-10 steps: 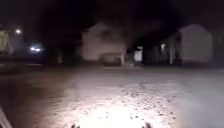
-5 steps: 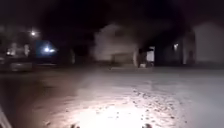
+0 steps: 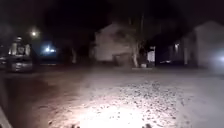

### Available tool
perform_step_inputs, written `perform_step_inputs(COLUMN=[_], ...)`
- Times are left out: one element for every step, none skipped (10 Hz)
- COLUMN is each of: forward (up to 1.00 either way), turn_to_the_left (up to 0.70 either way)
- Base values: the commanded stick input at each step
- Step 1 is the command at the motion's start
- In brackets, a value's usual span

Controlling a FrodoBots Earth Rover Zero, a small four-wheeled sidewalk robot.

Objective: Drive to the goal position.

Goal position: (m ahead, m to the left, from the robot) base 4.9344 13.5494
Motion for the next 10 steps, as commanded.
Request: perform_step_inputs(forward=[0.70,0.70,0.70,0.70,0.70,0.70,0.22,0.00,0.00,0.00], turn_to_the_left=[0.00,0.00,0.00,0.00,0.00,0.00,0.00,0.00,0.00,0.00])
